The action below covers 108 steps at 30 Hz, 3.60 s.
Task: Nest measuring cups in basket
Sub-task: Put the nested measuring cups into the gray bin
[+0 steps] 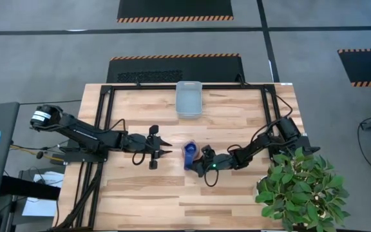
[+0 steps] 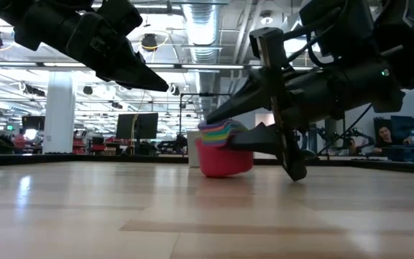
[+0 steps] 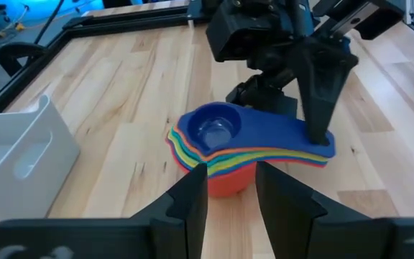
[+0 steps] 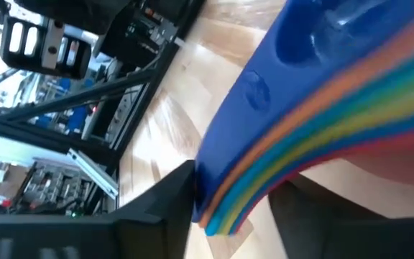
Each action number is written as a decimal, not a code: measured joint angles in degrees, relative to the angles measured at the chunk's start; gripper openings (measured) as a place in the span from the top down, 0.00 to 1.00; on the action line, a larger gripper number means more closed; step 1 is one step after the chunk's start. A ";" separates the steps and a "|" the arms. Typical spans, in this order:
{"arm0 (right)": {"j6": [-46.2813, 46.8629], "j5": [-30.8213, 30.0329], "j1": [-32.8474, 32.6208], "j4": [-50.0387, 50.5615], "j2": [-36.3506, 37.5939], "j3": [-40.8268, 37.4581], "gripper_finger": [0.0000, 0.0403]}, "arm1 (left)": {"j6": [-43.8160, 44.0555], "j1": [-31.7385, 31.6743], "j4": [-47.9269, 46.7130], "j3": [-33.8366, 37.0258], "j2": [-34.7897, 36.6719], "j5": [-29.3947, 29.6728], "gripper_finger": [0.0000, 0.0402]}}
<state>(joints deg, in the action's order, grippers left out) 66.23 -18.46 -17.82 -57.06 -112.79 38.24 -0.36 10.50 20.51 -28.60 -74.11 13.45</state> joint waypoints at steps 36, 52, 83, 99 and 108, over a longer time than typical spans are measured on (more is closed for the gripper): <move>-12.88 38.66 27.44 1.58 18.37 -5.35 0.74 | 0.94 -0.02 -4.80 0.00 -0.02 6.54 0.73; -24.86 69.12 57.63 26.81 16.72 5.95 0.74 | -2.18 -8.04 -3.69 0.00 -0.02 10.48 0.73; -23.22 91.98 65.52 30.10 -7.32 26.32 0.73 | 2.99 -11.15 -7.36 0.02 -0.04 7.91 0.73; -24.24 87.28 65.48 33.31 -7.28 26.29 0.51 | 2.40 -11.15 -7.40 0.02 -0.04 8.22 0.73; -26.38 87.37 65.99 39.34 -5.53 26.29 0.50 | 7.26 -11.15 -11.22 0.02 -0.04 7.28 0.73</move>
<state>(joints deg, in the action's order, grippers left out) 39.85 68.91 48.16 -17.72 -118.32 64.53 6.89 -0.64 9.29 -28.58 -74.15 20.73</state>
